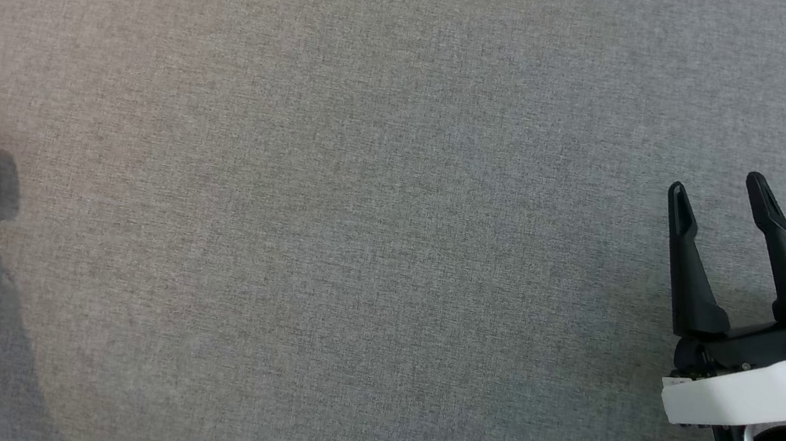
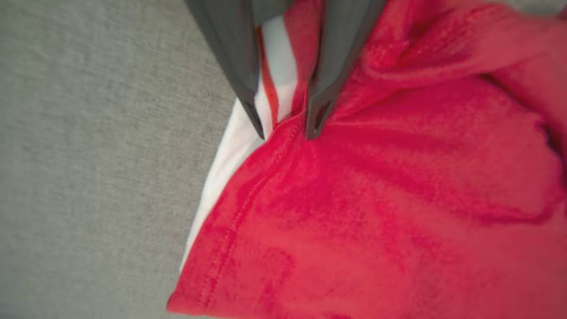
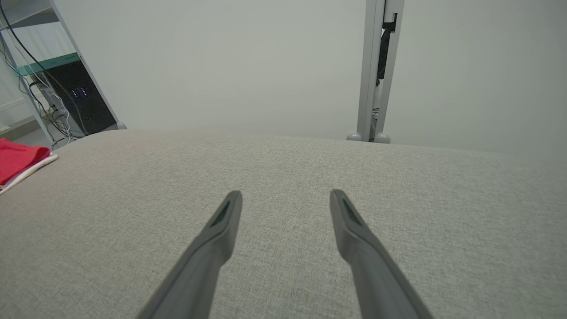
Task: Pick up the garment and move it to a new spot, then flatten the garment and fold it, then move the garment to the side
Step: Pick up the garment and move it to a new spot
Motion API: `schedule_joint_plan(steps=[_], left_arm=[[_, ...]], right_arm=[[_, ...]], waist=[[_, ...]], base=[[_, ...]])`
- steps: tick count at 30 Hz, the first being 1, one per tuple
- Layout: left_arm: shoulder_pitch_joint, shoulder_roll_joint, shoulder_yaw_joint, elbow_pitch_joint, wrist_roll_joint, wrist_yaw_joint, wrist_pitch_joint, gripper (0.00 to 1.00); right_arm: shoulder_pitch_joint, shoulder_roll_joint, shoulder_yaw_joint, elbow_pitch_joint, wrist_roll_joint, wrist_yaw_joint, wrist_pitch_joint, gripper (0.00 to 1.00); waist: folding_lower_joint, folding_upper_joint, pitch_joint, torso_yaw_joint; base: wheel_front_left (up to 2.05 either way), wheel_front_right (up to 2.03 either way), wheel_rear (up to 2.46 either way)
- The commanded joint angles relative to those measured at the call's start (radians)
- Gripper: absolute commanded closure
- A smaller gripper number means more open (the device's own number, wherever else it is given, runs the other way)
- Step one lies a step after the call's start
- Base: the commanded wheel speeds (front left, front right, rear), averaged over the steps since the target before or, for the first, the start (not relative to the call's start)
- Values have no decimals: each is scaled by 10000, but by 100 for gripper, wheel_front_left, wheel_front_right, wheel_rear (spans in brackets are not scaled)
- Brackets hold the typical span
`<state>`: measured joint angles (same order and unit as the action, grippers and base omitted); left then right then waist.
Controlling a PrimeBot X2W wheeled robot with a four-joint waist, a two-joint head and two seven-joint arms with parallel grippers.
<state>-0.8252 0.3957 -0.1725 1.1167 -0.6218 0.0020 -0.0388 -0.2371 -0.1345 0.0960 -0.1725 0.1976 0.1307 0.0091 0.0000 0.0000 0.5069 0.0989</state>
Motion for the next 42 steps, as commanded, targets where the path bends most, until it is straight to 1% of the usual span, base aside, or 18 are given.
schedule_joint_plan(steps=[1, 5, 10, 12, 16, 19, 23, 26, 28, 31, 32, 35, 38, 39, 42], left_arm=[[266, -148, -39, 289, -12, 29, -75, 100], [410, -79, 108, 511, -132, -103, -897, 100], [857, -36, 163, 529, -97, -199, -1854, 100], [1130, -44, 203, 367, -78, -223, -2073, 100], [1923, -81, 234, -420, 138, -35, -2259, 100], [2856, -151, 464, -1820, 405, 295, -2272, 100], [4538, -465, 678, -4020, 710, 829, -2267, 100], [5764, -671, 549, -5608, 870, 1208, -2248, 100], [6545, -850, 377, -6706, 946, 1489, -2025, 100], [7534, -959, 91, -8376, 1124, 1950, -1521, 100], [7534, -959, 91, -8376, 1124, 1950, -1521, 100], [8263, -1039, -368, -9848, 1309, 2227, -914, 100], [8564, -1063, -789, -10884, 1478, 2332, -402, 100], [8590, -1080, -928, -11099, 1544, 2345, -263, 100], [8301, -1100, -1269, -11481, 1585, 2150, 46, 100]], right_arm=[[-104, -12, -22, 109, 61, 3, -132, 0], [-114, 31, -7, 504, 158, 3, -489, 0], [115, 80, -62, 1130, 308, 3, -966, 0], [236, 81, -87, 1440, 327, 3, -1076, 0], [532, 102, -59, 1905, 406, 3, -1292, 0], [813, 99, -23, 2169, 452, 3, -1402, 0], [1224, 73, 20, 2471, 554, 3, -1515, 0], [1466, 63, 52, 2680, 603, 3, -1584, 0], [1614, 79, 99, 2766, 633, 3, -1651, 0], [1785, 56, 114, 2902, 669, 3, -1680, 0], [1785, 56, 114, 2902, 669, 3, -1680, 0], [1900, 27, 90, 2952, 694, 3, -1631, 0], [1946, 15, 66, 2901, 677, 3, -1563, 0], [1960, 27, 71, 2876, 691, 3, -1550, 0], [1929, 37, 89, 2780, 729, 3, -1479, 0]], waist=[[0, 0, -68, -22], [0, 0, -459, -90], [0, 0, -1242, -140], [0, 0, -1602, -163], [0, 0, -2391, -220], [0, 0, -3012, -298], [0, 0, -3739, -408], [0, 0, -4168, -505], [0, 0, -4415, -604], [0, 0, -4685, -771], [0, 0, -4685, -771], [0, 0, -4872, -986], [0, 0, -4932, -1256], [0, 0, -4945, -1359], [0, 0, -4864, -1715]], base=[[0, 0, 0], [0, 0, 0], [0, 0, 0], [0, 0, 0], [0, 0, 0], [0, 0, 0], [0, 0, 0], [0, 0, 0], [0, 0, 0], [0, 0, 0], [0, 0, 0], [0, 0, 0], [0, 0, 0], [0, 0, 0], [0, 0, 0]])
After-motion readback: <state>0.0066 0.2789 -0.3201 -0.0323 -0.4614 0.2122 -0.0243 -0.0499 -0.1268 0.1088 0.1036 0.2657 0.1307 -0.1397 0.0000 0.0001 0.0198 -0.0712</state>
